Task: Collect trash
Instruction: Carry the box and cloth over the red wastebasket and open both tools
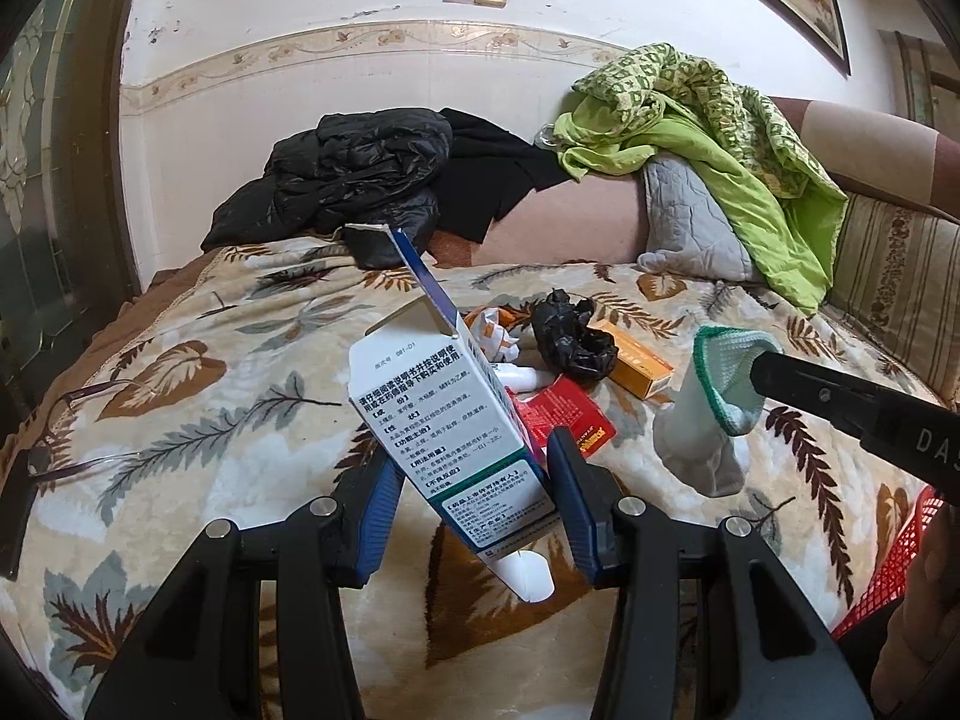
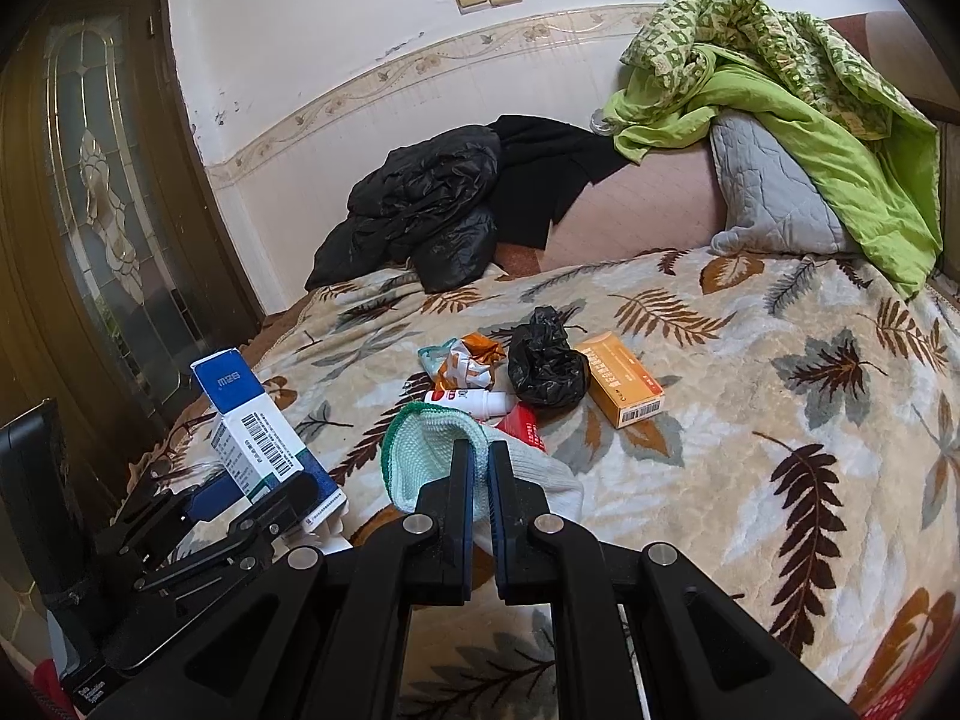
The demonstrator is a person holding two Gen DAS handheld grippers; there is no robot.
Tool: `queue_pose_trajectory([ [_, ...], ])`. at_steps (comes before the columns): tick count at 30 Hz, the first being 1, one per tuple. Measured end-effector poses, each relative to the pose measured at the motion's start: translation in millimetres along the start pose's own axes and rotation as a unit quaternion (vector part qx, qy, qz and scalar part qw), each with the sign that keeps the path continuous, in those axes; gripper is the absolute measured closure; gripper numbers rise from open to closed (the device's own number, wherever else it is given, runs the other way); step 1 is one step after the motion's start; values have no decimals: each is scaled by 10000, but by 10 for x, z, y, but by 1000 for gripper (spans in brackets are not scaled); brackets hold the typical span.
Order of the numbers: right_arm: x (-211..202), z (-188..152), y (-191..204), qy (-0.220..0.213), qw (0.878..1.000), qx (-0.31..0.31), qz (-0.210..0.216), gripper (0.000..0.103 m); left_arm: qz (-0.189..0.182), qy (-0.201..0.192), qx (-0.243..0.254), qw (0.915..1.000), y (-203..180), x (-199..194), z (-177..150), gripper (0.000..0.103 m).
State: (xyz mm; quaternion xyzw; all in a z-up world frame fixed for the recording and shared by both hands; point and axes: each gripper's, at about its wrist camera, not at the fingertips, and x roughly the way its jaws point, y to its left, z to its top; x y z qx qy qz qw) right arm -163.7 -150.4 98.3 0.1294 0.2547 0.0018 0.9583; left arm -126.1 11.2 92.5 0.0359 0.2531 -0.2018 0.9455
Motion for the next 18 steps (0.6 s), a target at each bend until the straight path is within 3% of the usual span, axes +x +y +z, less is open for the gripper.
queue_pose_trajectory([
  [11,-36,16,-24,-26,9999,125,-6,98,-126,-24,30,9999,-43,-20,-9,56],
  [18,-500,8,-356,-89,9963,833,186,98,-520,-73,224,9984,-226,-132,-11,56],
])
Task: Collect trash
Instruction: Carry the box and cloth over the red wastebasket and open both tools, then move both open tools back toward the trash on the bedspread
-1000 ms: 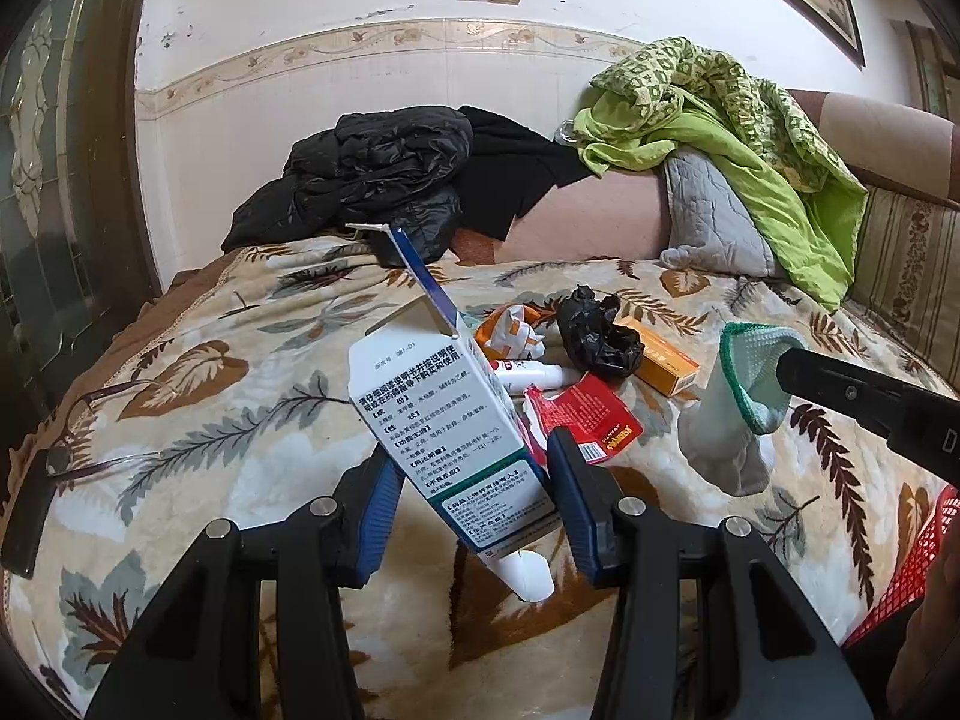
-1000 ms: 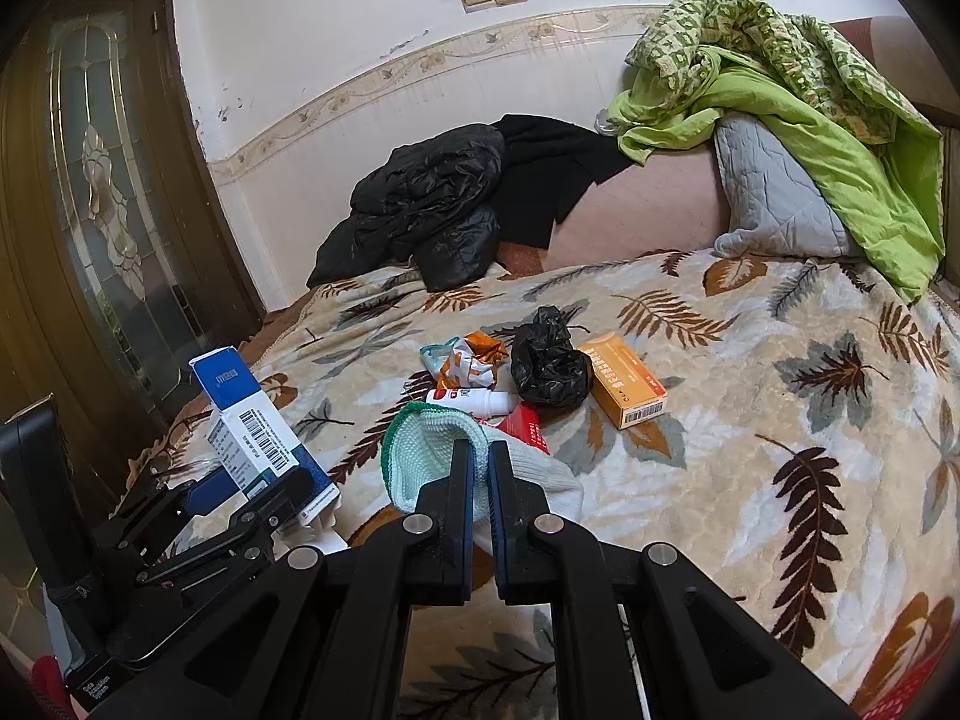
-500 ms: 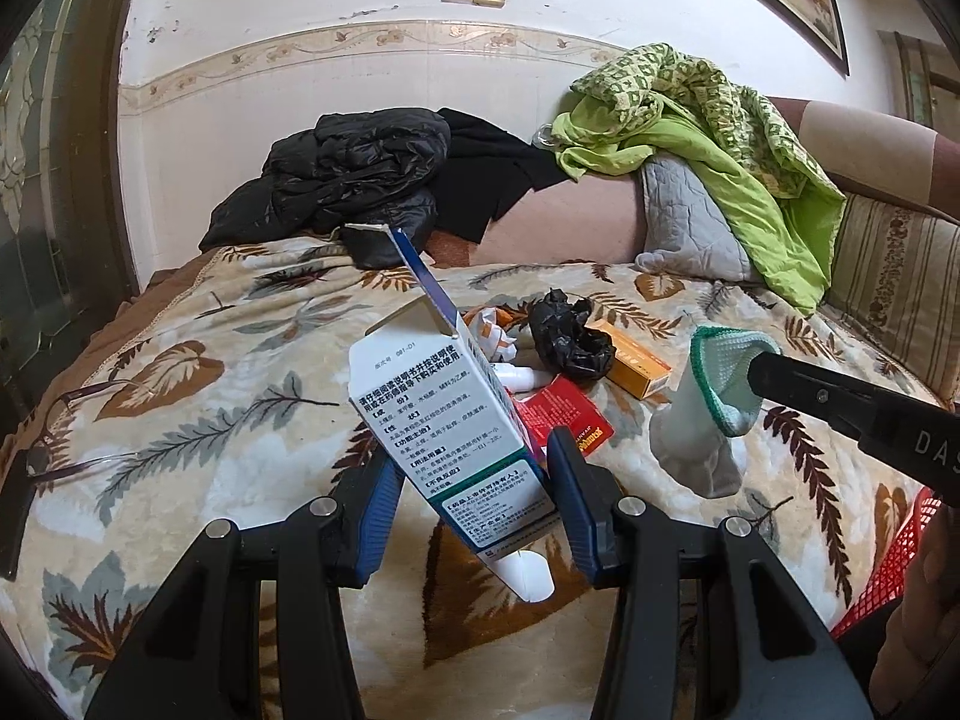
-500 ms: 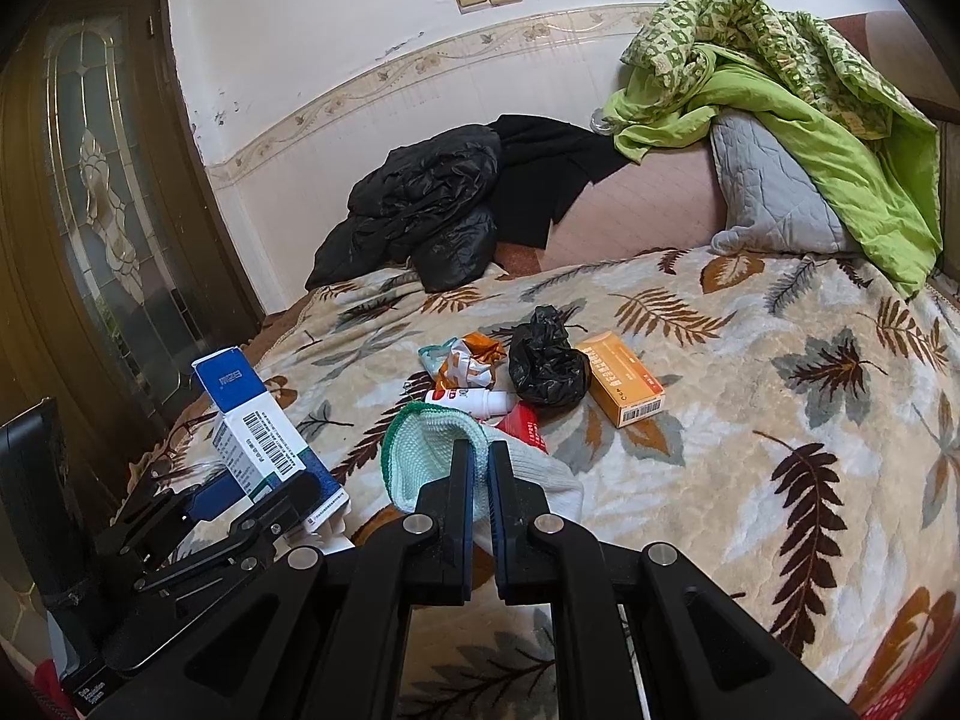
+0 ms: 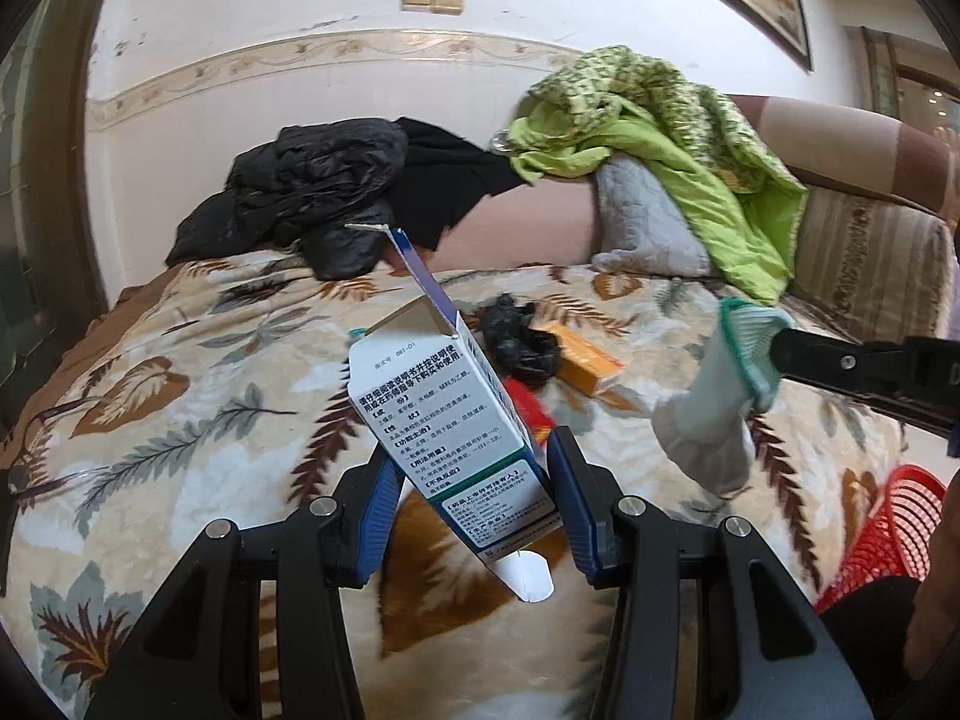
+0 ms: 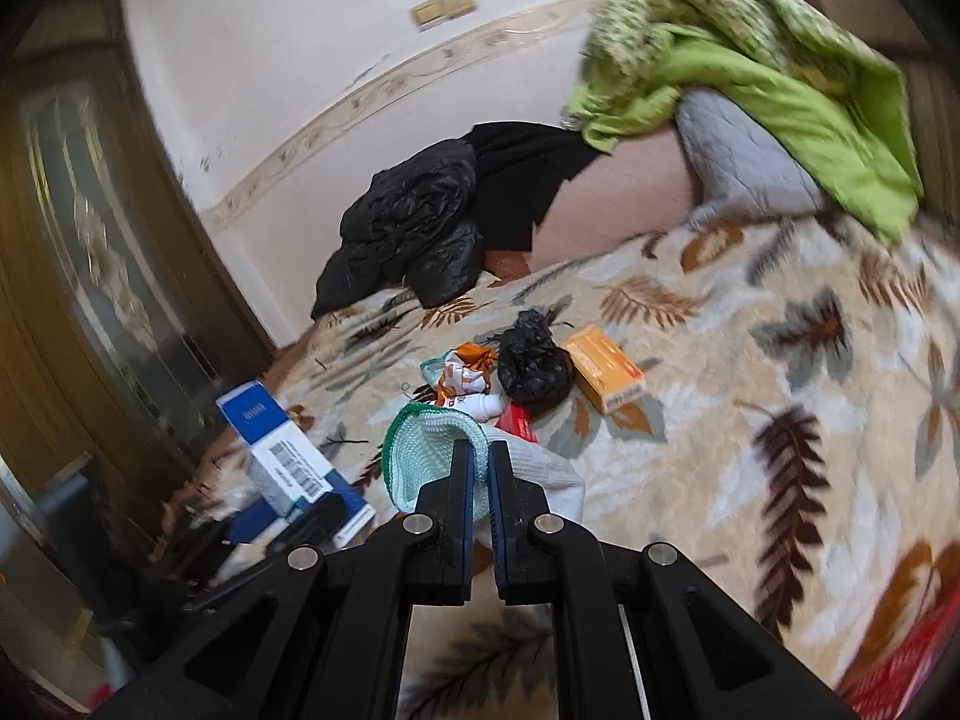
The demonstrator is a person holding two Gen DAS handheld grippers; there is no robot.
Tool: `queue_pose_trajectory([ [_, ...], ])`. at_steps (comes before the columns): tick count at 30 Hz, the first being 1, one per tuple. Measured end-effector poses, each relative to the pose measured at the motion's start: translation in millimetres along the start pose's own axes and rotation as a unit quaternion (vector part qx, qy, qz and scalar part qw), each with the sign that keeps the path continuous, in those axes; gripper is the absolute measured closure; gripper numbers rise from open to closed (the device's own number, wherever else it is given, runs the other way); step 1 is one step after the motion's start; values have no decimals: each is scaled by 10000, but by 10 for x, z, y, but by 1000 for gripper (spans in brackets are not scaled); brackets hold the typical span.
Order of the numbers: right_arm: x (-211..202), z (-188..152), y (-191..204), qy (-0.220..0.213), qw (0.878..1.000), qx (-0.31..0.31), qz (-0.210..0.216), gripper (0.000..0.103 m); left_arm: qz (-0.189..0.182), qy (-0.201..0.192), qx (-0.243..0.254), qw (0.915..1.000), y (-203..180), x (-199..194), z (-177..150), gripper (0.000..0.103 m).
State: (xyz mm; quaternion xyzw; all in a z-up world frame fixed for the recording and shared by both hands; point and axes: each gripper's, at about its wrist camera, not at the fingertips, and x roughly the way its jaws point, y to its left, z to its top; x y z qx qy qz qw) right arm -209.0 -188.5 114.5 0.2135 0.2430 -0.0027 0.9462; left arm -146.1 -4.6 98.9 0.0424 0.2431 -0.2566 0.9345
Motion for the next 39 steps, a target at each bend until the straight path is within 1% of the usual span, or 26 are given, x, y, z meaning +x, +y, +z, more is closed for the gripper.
queue_pose_trajectory([
  [2,-191,2,-96,-48,10000,68,-47,98,-168,9,0,9999,-83,-40,12,56],
  [7,-865,34,-406,-318,9987,306,-270,98,-636,-6,103,9979,-368,-155,83,56],
  [11,-1419,9,-688,-539,9956,425,-644,98,-1183,53,278,9926,-764,-264,192,56],
  [13,-1702,-36,-901,-630,9919,591,-929,98,-1483,102,362,9882,-975,-306,237,56],
  [16,-2010,-99,-1230,-692,9851,1002,-1215,98,-2053,317,589,9764,-1381,-340,295,56],
  [18,-2166,-169,-1433,-692,9801,1272,-1358,98,-2442,482,752,9656,-1691,-341,317,56],
  [21,-2387,-315,-1690,-721,9718,1602,-1575,97,-2977,854,959,9460,-2154,-298,273,56],
  [22,-2443,-361,-1748,-730,9693,1683,-1637,97,-3169,1023,1016,9375,-2328,-269,240,56],
  [23,-2484,-395,-1805,-735,9672,1754,-1682,97,-3288,1149,1055,9314,-2461,-247,210,56],
  [26,-2594,-508,-1971,-744,9605,2006,-1780,95,-3566,1500,1235,9138,-2842,-161,104,56],
  [28,-2629,-571,-2068,-725,9561,2116,-1892,95,-3646,1695,1460,9039,-3072,-121,11,55],
  [29,-2636,-598,-2105,-691,9547,2155,-1931,94,-3657,1778,1544,9004,-3165,-106,-25,54],
  [30,-2634,-620,-2162,-650,9524,2237,-1965,92,-3652,1862,1609,8978,-3233,-89,-65,52],
  [31,-2639,-632,-2189,-643,9511,2288,-1971,83,-3622,1980,1673,8953,-3290,-64,-102,50],
  [32,-2648,-636,-2204,-670,9500,2311,-1990,72,-3594,2031,1676,8953,-3315,-51,-113,48],
  [33,-2655,-630,-2207,-713,9496,2294,-2014,69,-3585,2027,1641,8964,-3309,-48,-109,47],
  [35,-2657,-594,-2186,-771,9501,2197,-2075,67,-3576,1987,1526,8996,-3220,-64,-85,44],
  [39,-2561,-487,-2130,-764,9552,2112,-1927,67,-3462,1881,1250,9106,-2994,-53,29,43],
])
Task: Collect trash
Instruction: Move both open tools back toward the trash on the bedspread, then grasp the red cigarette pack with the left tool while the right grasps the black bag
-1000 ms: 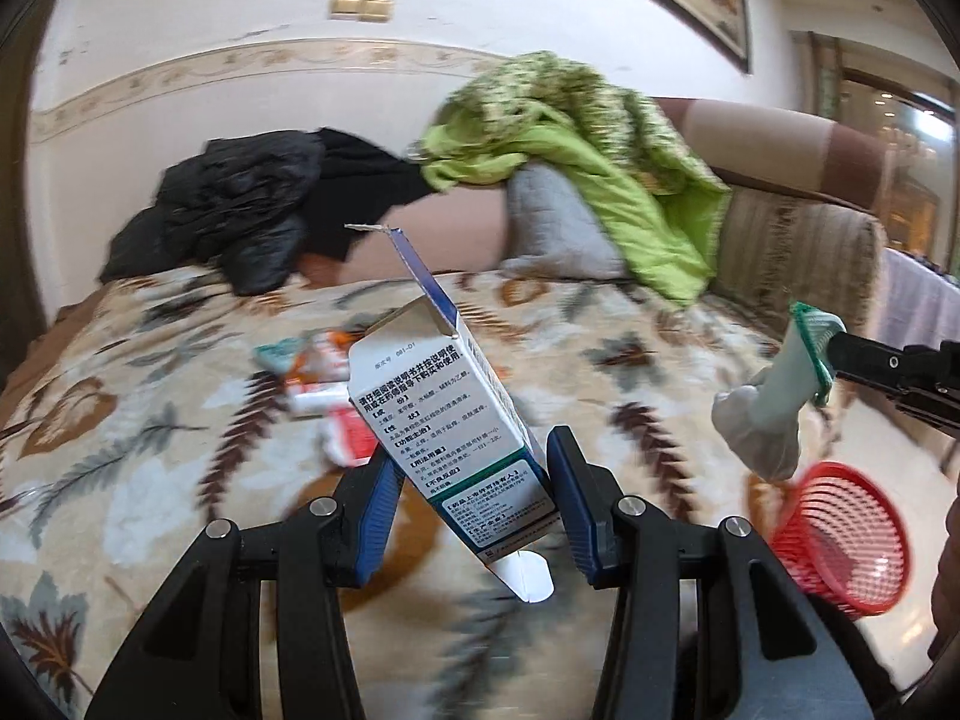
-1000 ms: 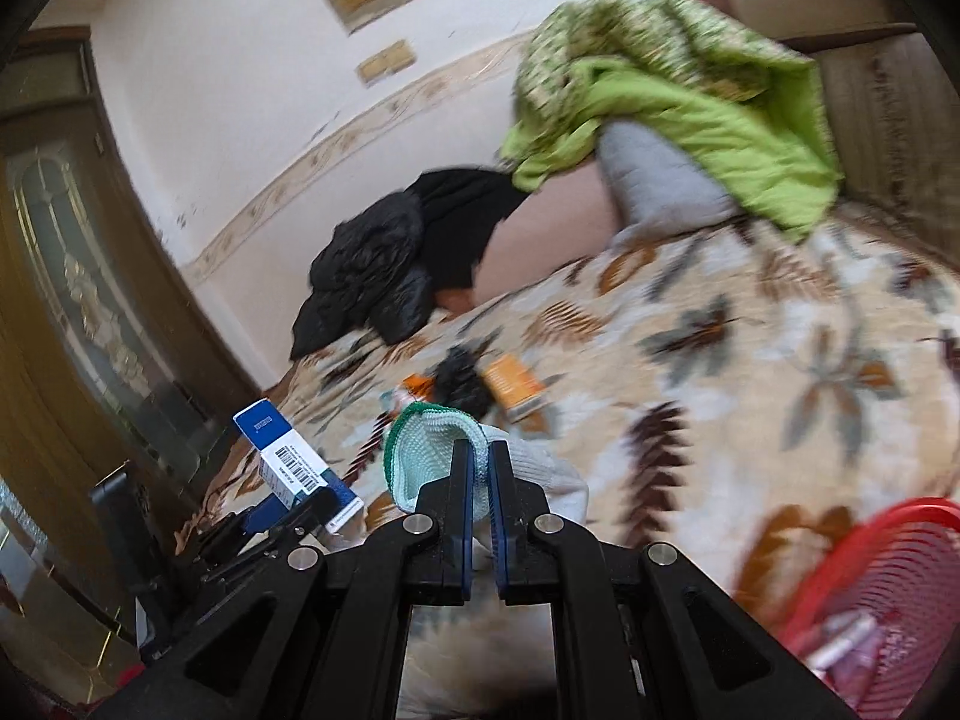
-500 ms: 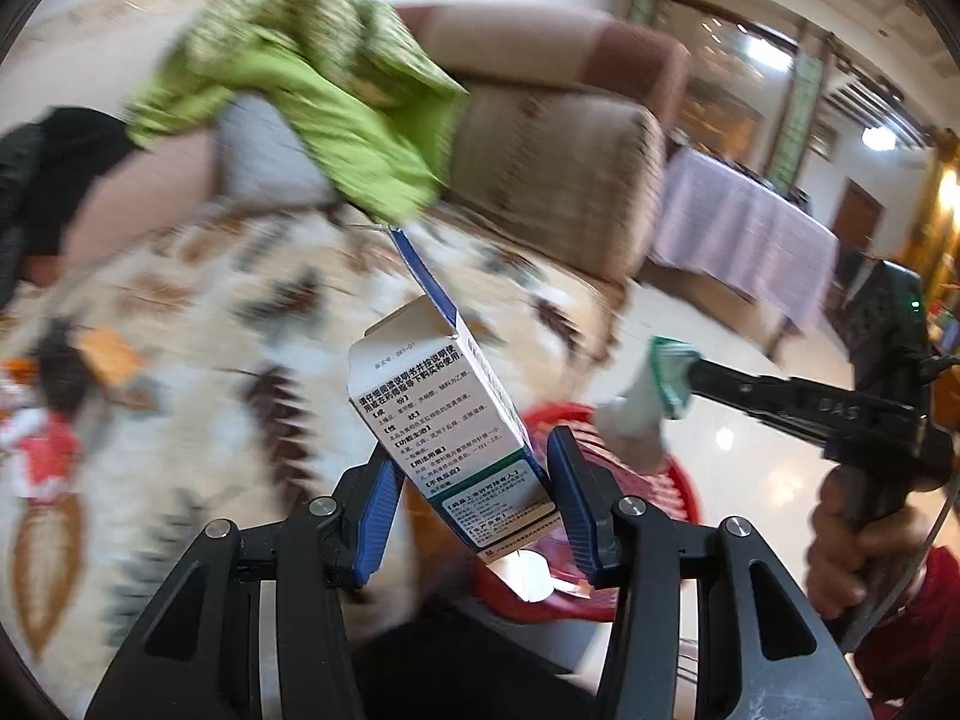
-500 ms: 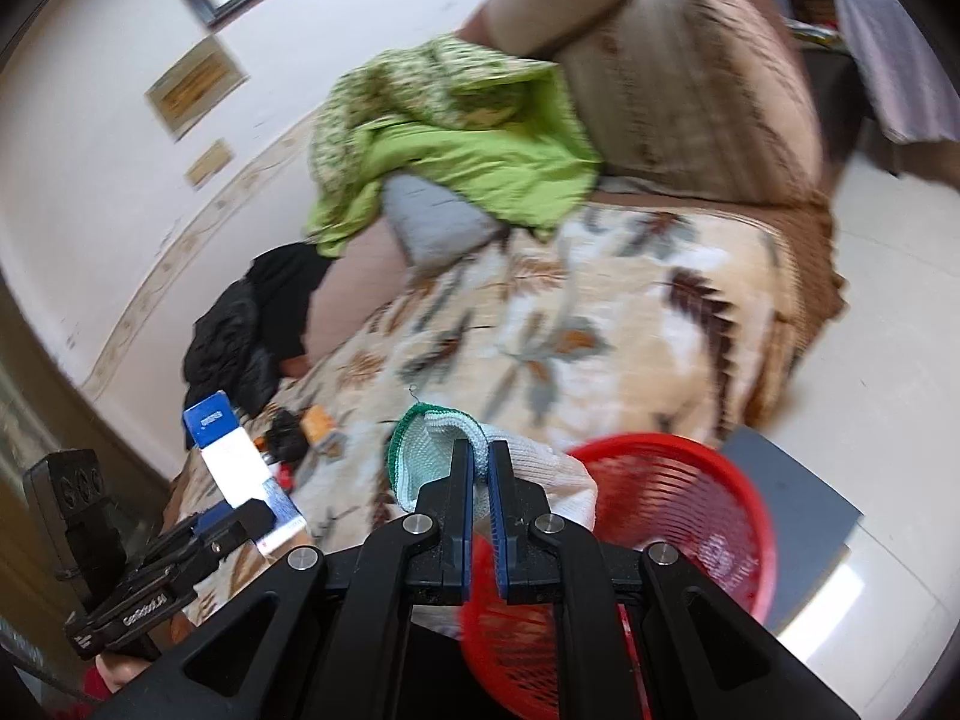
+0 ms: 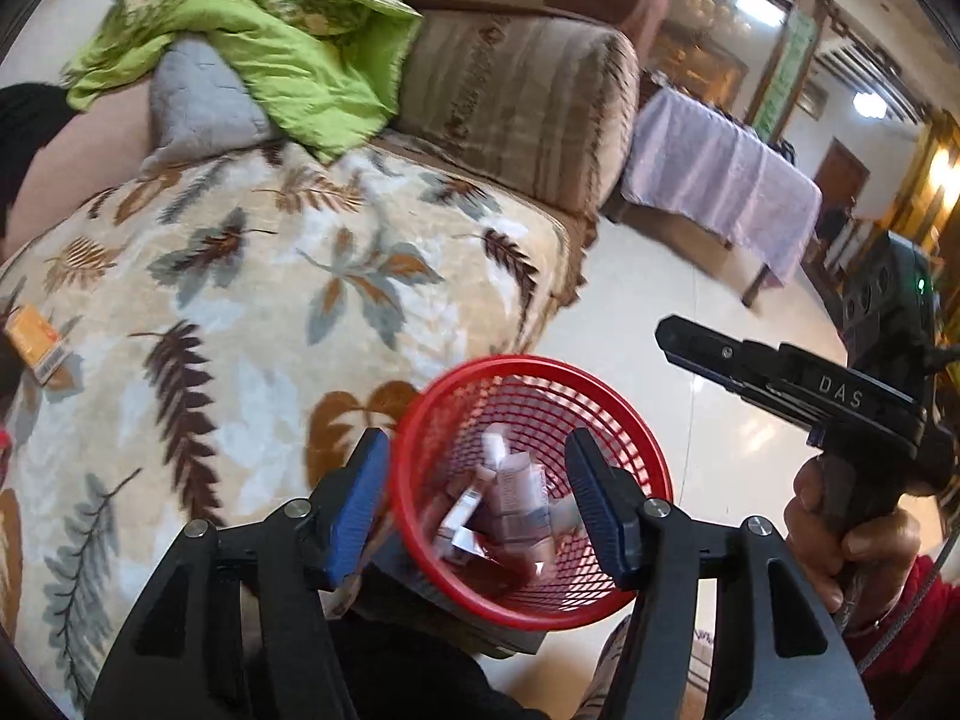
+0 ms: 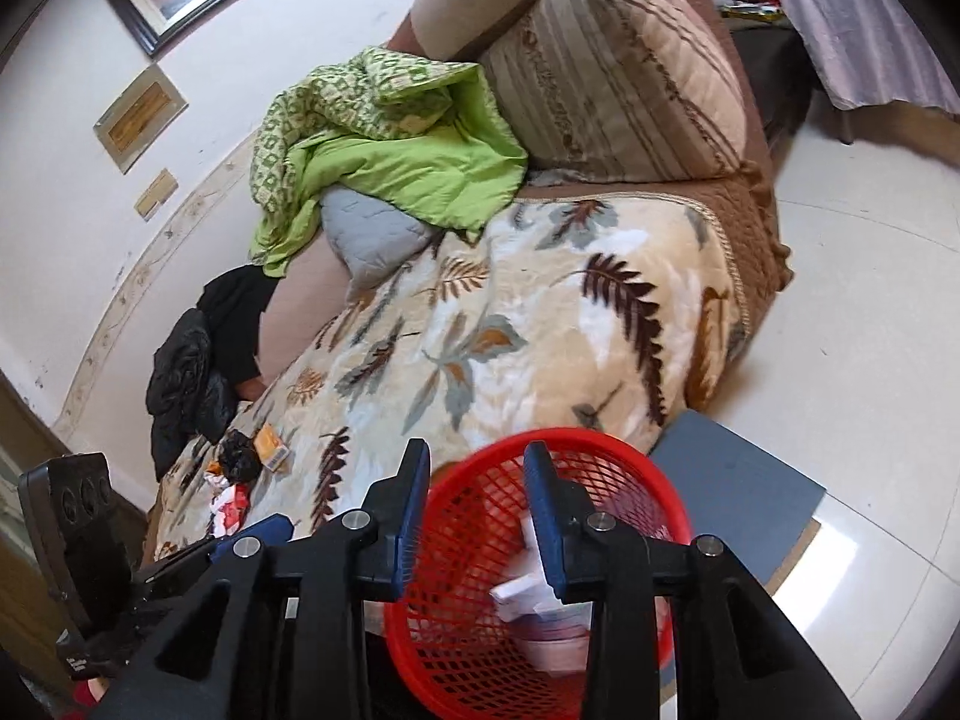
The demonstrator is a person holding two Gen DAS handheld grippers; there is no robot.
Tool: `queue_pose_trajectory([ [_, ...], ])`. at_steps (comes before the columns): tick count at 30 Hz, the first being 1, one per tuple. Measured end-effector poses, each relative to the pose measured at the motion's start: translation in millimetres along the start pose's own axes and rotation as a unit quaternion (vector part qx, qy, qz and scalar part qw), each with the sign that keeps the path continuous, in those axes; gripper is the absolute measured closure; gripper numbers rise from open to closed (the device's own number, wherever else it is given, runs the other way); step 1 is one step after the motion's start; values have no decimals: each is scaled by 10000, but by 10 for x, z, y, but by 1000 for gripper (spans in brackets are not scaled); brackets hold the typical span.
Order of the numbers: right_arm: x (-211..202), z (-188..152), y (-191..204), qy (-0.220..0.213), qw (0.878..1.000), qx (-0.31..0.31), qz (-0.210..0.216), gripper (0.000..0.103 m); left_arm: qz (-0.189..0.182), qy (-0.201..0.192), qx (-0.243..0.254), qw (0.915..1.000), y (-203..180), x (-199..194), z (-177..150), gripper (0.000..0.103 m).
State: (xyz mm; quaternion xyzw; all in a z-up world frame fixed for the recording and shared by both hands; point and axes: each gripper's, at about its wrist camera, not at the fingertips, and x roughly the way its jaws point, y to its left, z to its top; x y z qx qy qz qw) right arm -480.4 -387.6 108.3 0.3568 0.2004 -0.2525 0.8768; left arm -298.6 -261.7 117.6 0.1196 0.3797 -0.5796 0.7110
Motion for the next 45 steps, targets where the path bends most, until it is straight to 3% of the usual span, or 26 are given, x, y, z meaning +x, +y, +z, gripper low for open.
queue_pose_trajectory([
  [10,491,-147,755,628,9938,-696,593,65,864,-343,-712,9931,875,-596,-277,40],
  [15,822,-323,1297,1023,9834,-1191,912,65,1402,-586,-1334,9793,1528,-923,-468,40],
  [19,1004,-470,1631,1246,9744,-1508,1112,65,1771,-751,-2011,9605,2129,-1159,-630,40],
  [22,1120,-567,1819,1371,9683,-1700,1209,65,2010,-838,-2669,9388,2659,-1297,-782,40],
  [26,1272,-626,1966,1494,9636,-1829,1255,65,1812,-966,-3715,9054,3341,-1330,-957,40],
  [29,1396,-629,2046,1560,9620,-1845,1273,64,1570,-901,-4154,8914,3652,-1169,-950,40],
  [32,1507,-610,2114,1594,9610,-1865,1279,64,1546,-853,-4308,8850,3825,-1005,-902,43],
  [34,1568,-587,2150,1601,9605,-1891,1270,64,1481,-866,-4333,8848,3933,-907,-839,44],
  [35,1605,-575,2170,1607,9603,-1898,1264,64,1476,-860,-4321,8855,3971,-848,-801,51],
  [37,1715,-553,2235,1640,9595,-1921,1246,64,1442,-832,-4207,8918,3985,-753,-731,67],
  [39,1841,-528,2323,1674,9588,-1927,1244,64,1455,-676,-4032,9010,3969,-610,-687,95],
  [45,2359,-493,2749,1764,9522,-2122,1310,64,1577,-814,-3736,9105,3852,-760,-672,98],
])
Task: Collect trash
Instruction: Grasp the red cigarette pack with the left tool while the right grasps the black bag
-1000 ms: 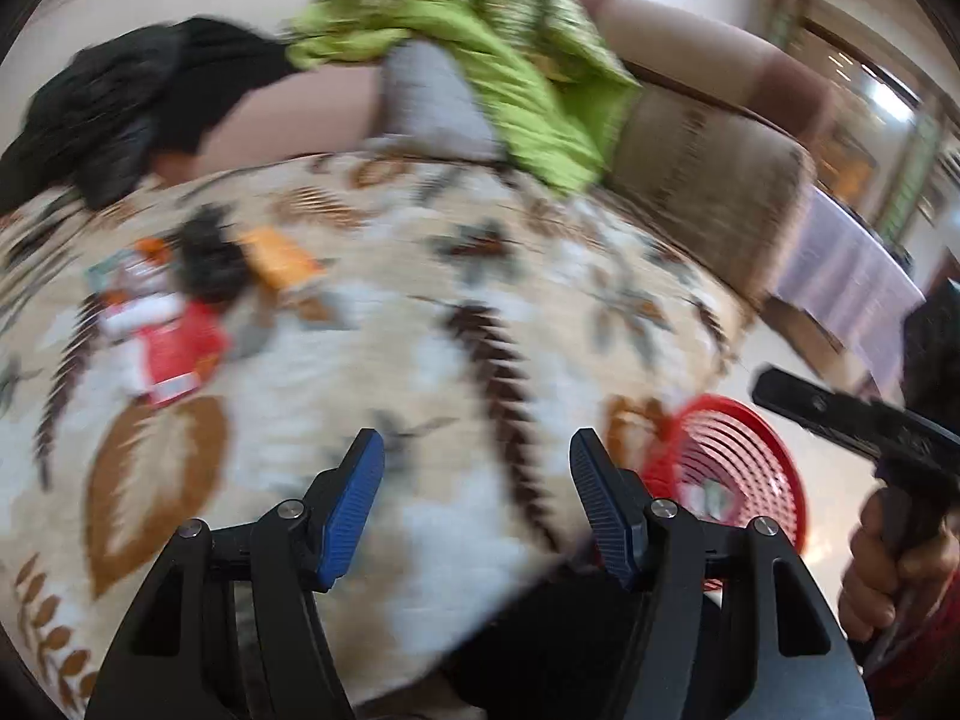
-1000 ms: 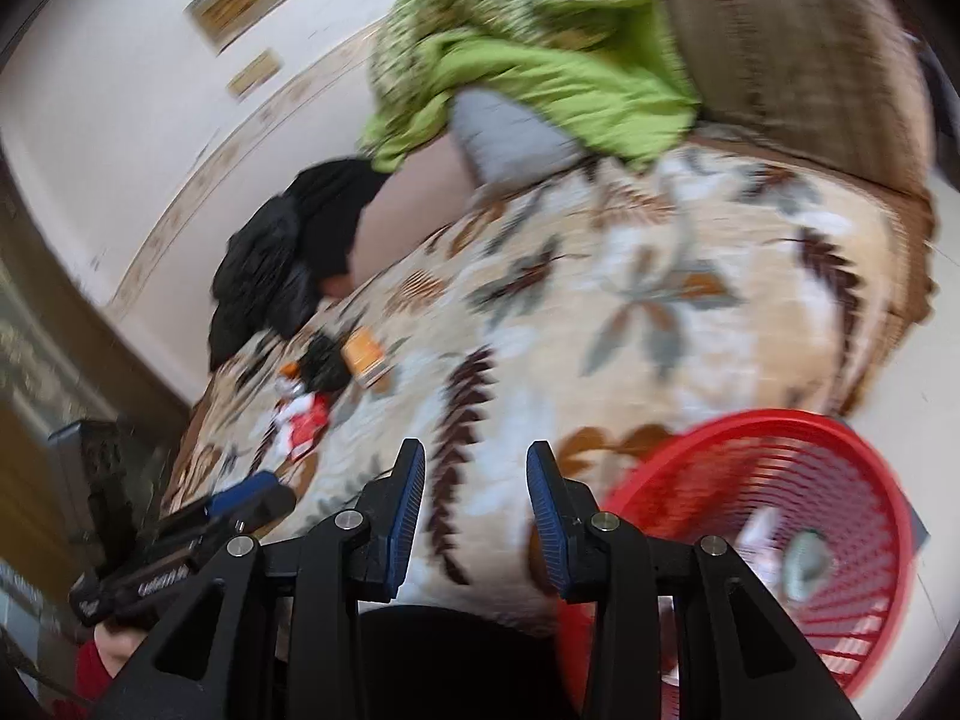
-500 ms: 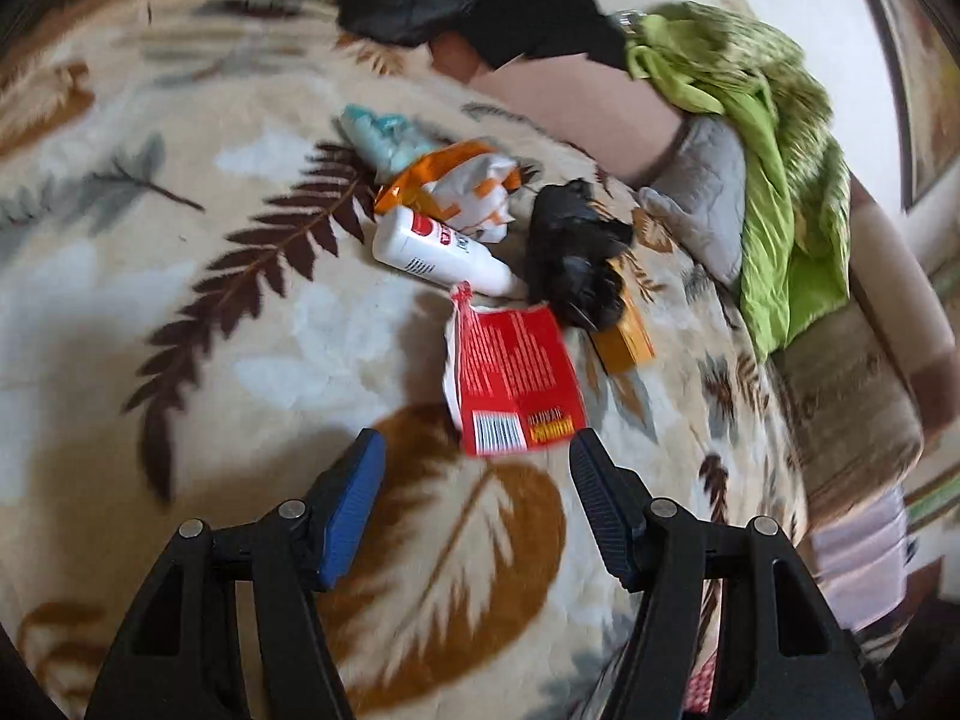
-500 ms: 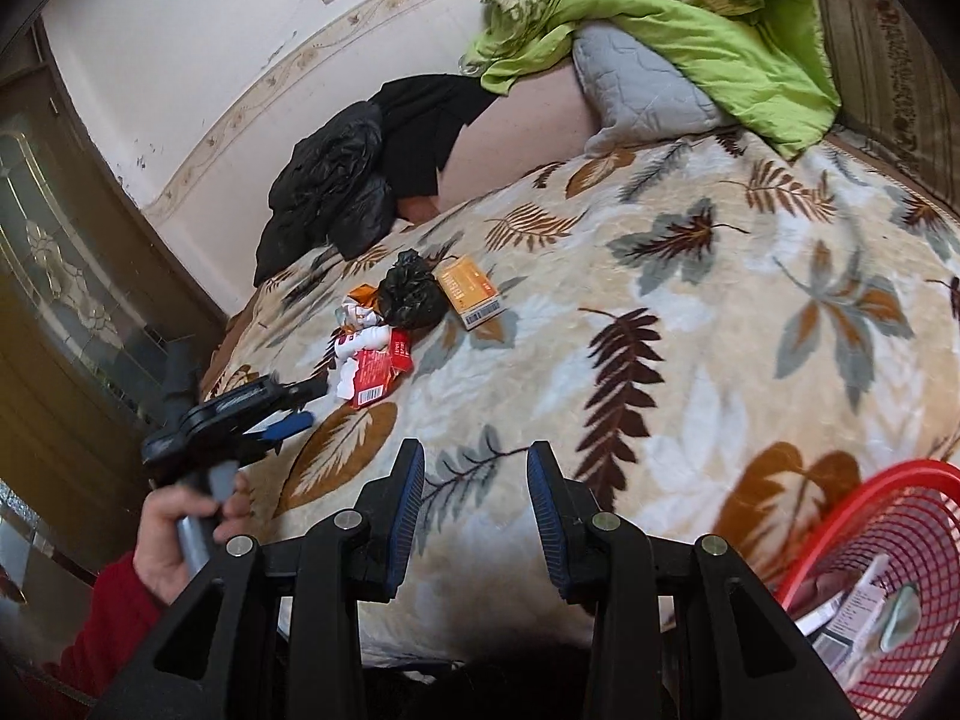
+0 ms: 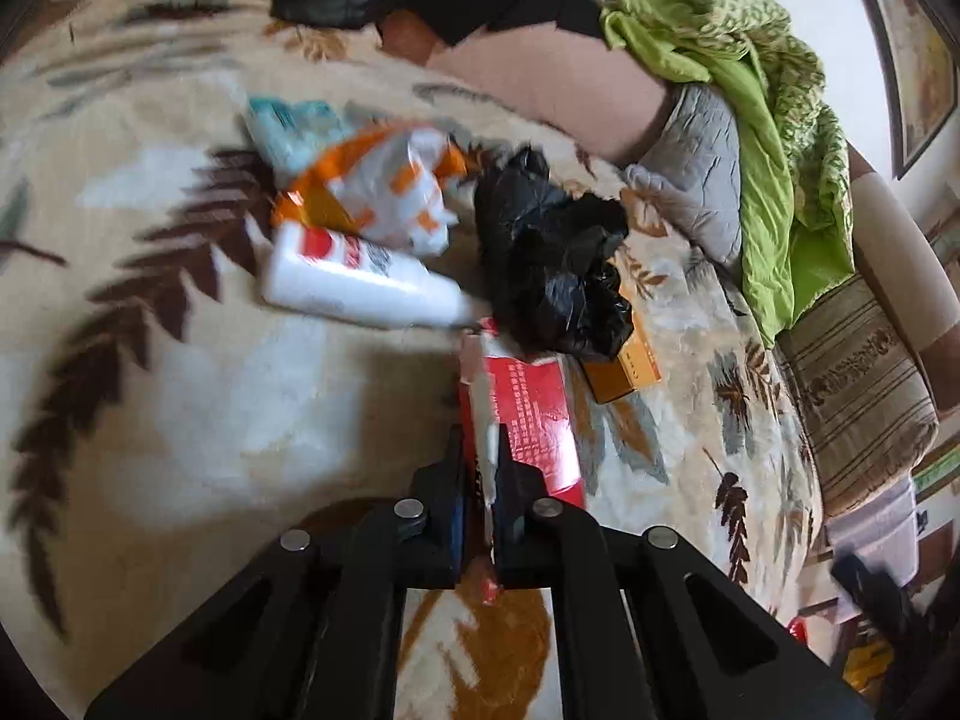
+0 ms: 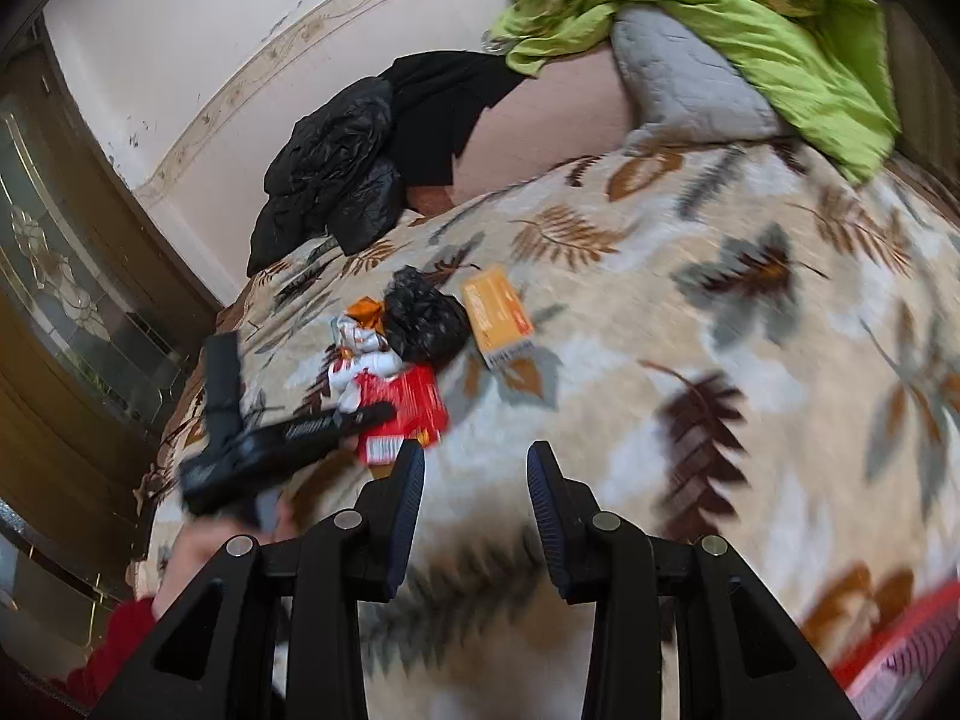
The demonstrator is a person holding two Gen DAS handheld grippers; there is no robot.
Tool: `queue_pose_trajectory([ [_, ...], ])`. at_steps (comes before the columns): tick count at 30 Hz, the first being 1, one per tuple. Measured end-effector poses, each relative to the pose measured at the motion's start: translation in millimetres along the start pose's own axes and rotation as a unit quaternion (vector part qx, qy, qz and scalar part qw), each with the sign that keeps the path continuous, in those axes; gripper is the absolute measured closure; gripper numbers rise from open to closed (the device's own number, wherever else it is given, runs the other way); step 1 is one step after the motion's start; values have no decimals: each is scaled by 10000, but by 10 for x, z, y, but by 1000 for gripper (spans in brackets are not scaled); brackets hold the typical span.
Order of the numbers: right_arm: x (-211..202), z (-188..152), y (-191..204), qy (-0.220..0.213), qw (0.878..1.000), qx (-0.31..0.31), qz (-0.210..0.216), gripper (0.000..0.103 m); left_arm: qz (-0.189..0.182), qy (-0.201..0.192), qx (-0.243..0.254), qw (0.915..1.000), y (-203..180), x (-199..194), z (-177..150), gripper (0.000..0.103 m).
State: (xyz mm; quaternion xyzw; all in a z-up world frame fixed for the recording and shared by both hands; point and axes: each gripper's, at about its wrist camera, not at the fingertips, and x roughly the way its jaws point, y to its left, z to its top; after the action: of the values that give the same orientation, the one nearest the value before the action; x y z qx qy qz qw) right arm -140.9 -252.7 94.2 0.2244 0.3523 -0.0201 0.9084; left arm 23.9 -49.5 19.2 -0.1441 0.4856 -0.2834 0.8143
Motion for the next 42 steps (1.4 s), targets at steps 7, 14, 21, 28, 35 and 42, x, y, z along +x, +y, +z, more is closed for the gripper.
queue_pose_trajectory([
  [7,841,415,266,270,9995,51,174,64,354,-680,385,9963,106,-527,58,99],
  [14,1556,587,246,587,9973,387,-231,65,606,-1059,168,9924,417,-780,175,99],
  [21,1856,546,154,564,9951,779,-249,82,596,-1131,168,9917,460,-825,216,99],
  [28,1413,402,278,129,9988,324,-356,92,616,-1316,355,9887,319,-907,177,99],
  [35,750,129,420,-404,9987,97,-287,92,673,-1665,771,9807,50,-1089,-5,99],
  [42,236,-129,444,-718,9973,37,-150,92,831,-1924,1208,9703,-222,-1299,-283,99],
])
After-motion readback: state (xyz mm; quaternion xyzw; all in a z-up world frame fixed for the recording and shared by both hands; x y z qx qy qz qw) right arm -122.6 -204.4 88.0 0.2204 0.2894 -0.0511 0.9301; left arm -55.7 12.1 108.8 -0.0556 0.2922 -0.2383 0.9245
